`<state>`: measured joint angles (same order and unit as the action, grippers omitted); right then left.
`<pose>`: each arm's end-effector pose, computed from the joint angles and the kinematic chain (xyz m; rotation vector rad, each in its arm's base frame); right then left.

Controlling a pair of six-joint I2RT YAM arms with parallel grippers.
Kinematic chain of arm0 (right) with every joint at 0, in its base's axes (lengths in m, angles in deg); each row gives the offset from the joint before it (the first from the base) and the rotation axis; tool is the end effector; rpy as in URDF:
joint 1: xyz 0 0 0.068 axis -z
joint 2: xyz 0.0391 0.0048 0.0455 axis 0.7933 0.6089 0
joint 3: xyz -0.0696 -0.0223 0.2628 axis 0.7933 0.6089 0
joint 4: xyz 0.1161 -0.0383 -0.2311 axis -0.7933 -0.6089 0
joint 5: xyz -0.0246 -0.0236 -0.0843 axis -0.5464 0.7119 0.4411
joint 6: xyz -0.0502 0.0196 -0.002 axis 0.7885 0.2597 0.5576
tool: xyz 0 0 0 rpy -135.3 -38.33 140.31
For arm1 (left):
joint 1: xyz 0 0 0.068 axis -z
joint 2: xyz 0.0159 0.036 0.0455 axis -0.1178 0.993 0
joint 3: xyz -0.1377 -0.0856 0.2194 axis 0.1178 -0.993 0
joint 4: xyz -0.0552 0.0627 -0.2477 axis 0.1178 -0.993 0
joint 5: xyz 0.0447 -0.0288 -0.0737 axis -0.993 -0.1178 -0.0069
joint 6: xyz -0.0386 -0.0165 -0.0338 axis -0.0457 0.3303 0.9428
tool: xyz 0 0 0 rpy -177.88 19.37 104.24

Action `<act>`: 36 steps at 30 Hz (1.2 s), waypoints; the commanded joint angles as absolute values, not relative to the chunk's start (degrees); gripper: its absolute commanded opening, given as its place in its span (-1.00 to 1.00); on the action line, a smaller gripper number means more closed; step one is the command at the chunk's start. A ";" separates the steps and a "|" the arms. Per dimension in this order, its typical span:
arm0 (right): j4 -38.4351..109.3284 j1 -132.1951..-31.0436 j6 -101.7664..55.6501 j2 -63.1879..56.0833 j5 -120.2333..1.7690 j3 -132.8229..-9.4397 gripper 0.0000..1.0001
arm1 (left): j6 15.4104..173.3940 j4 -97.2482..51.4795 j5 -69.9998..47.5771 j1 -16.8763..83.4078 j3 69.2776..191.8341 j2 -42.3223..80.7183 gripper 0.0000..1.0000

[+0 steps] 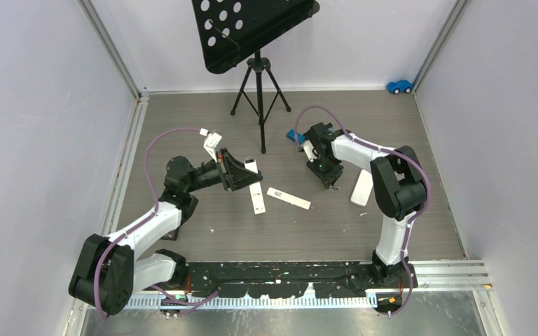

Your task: Load the batteries into the remote control

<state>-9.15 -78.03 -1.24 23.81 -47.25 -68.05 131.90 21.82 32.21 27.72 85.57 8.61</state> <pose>0.3207 0.1503 0.1607 -1.0236 2.7969 -0.0911 0.2077 -0.1094 0.2656 0.4559 1.6365 -1.5809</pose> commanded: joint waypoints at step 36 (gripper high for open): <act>-11.53 -69.55 -15.42 27.37 -53.45 -72.55 -0.82 | 133.58 23.68 31.76 27.86 86.49 7.97 -1.00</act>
